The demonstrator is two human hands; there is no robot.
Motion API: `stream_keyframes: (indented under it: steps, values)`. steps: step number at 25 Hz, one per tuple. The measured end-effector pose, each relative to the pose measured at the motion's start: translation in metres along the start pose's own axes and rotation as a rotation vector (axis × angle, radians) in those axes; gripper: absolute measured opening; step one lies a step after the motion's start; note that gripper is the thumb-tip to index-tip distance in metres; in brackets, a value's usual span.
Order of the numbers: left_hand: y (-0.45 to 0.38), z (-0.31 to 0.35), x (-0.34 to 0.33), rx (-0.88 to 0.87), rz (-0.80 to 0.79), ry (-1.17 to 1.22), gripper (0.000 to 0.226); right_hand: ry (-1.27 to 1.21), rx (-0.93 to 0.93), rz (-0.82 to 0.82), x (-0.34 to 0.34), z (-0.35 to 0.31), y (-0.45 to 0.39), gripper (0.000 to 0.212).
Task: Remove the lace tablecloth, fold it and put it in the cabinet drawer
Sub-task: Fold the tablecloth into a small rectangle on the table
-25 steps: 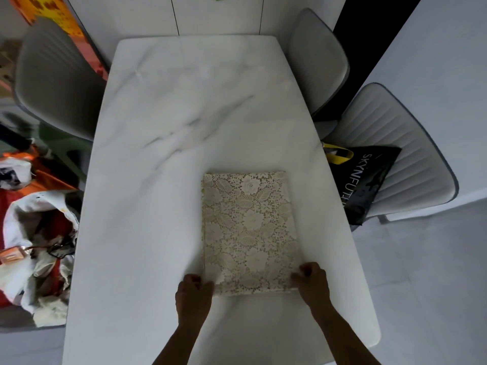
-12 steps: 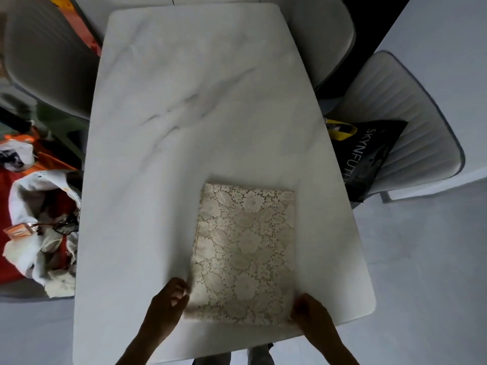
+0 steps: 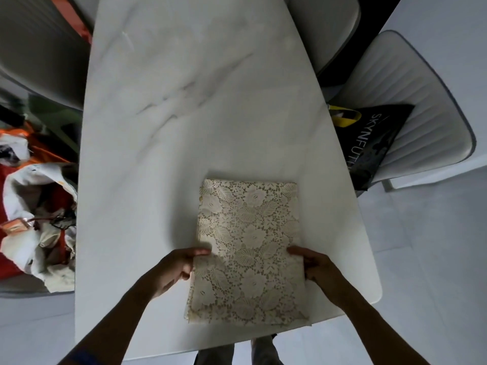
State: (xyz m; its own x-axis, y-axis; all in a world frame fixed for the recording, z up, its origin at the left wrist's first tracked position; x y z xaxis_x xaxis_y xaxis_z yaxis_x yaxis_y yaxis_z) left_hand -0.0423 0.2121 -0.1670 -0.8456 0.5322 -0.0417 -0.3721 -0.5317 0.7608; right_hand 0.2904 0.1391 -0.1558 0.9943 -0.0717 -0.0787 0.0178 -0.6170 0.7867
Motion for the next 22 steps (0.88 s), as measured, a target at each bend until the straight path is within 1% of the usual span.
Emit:
stream_keyframes:
  steps: [1,3,5,7,8,9,10,11,12,13,15,17,18,19,20,21,22]
  values:
    - [0.001,-0.003,-0.003,-0.029,-0.051,-0.047,0.068,0.014,-0.002,-0.034,0.000,0.007,0.000,0.054]
    - [0.003,-0.003,-0.009,-0.132,-0.084,-0.122,0.069,0.001,-0.003,-0.050,0.000,0.019,-0.002,0.049]
    - [0.006,-0.001,-0.005,-0.217,0.010,-0.116,0.057,-0.001,0.018,-0.023,0.000,0.021,-0.002,0.042]
    - [0.007,0.008,0.003,-0.287,0.107,-0.121,0.038,0.038,0.051,0.071,0.007,0.015,-0.002,0.032]
    - [0.006,0.012,0.006,-0.287,0.142,-0.149,0.032,0.050,0.072,0.109,0.009,0.009,-0.002,0.027]
    - [0.003,0.015,0.013,-0.259,0.207,-0.183,0.034,0.032,0.077,0.116,0.007,0.005,-0.002,0.020]
    - [0.001,0.014,0.026,-0.193,0.321,-0.213,0.044,-0.020,0.028,0.124,0.006,0.004,-0.005,0.013]
    - [0.000,0.012,0.037,-0.106,0.431,-0.212,0.055,-0.057,-0.068,0.158,0.006,0.007,-0.008,0.018]
    - [0.000,0.011,0.042,-0.044,0.504,-0.180,0.061,-0.067,-0.172,0.202,0.007,0.012,-0.009,0.030]
    - [-0.001,0.012,0.041,-0.034,0.527,-0.158,0.063,-0.076,-0.257,0.248,0.008,0.018,-0.012,0.039]
    - [-0.004,0.021,0.036,-0.104,0.533,-0.185,0.063,-0.029,-0.299,0.333,0.013,0.019,-0.015,0.046]
    - [0.001,0.031,0.040,-0.201,0.594,-0.242,0.056,0.079,-0.235,0.403,0.019,0.013,-0.015,0.049]
    - [0.003,0.035,0.045,-0.250,0.626,-0.255,0.043,0.190,-0.142,0.442,0.024,0.006,-0.016,0.051]
    - [0.004,0.039,0.047,-0.289,0.622,-0.238,0.028,0.317,-0.032,0.476,0.025,-0.007,-0.014,0.048]
    - [0.002,0.041,0.045,-0.312,0.573,-0.206,0.020,0.385,0.058,0.513,0.026,-0.019,-0.013,0.040]
    - [0.000,0.042,0.041,-0.326,0.508,-0.174,0.019,0.360,0.119,0.521,0.024,-0.029,-0.012,0.029]
    - [-0.003,0.043,0.036,-0.331,0.455,-0.171,0.020,0.298,0.141,0.506,0.022,-0.035,-0.012,0.027]
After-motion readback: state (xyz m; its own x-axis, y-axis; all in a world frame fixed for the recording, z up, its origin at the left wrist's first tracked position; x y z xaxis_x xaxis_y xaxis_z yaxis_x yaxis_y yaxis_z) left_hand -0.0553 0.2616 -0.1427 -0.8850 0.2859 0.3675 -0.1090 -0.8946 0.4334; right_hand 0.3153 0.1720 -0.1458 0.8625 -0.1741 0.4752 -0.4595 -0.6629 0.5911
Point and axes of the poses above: each hand's wrist, its own y-axis away from the middle knuckle, its own x-axis out of the back of the hand, z = x × y, the point moved 10 cm from there along -y, towards the middle knuckle, and after that the axes turned 3 degrees about -x, right-handed, at the moved point
